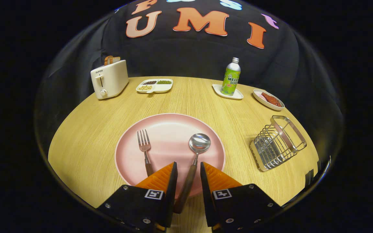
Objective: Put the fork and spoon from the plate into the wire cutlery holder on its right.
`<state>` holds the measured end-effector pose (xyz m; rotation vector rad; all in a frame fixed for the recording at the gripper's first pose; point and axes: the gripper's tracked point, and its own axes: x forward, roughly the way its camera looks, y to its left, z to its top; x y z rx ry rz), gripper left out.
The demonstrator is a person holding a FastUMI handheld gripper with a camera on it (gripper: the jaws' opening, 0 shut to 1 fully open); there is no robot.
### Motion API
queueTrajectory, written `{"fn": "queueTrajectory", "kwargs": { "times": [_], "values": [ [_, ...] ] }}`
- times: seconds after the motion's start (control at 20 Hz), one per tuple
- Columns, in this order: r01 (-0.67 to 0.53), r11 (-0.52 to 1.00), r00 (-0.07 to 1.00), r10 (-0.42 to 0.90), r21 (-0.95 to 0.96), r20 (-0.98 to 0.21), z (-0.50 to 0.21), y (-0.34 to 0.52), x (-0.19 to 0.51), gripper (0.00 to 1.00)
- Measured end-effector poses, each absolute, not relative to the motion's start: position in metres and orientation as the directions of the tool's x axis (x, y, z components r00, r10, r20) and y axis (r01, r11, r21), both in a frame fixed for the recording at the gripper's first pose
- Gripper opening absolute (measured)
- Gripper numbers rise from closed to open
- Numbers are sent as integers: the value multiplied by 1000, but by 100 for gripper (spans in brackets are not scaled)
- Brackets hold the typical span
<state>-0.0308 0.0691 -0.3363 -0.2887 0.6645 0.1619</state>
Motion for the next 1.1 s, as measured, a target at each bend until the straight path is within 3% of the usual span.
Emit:
{"fn": "queueTrajectory", "kwargs": {
  "times": [0.25,0.4,0.45,0.55,1.1],
  "values": [
    [-223,949,758,24,-224,-652,-344,65,-31,26],
    [-209,945,760,-4,-251,-650,-342,58,-27,24],
    [-211,947,755,0,-243,-656,-344,60,-26,13],
    [-210,948,750,-1,-239,-662,-342,61,-27,6],
    [-332,922,704,102,-200,-702,-291,71,-31,5]
  ]
}}
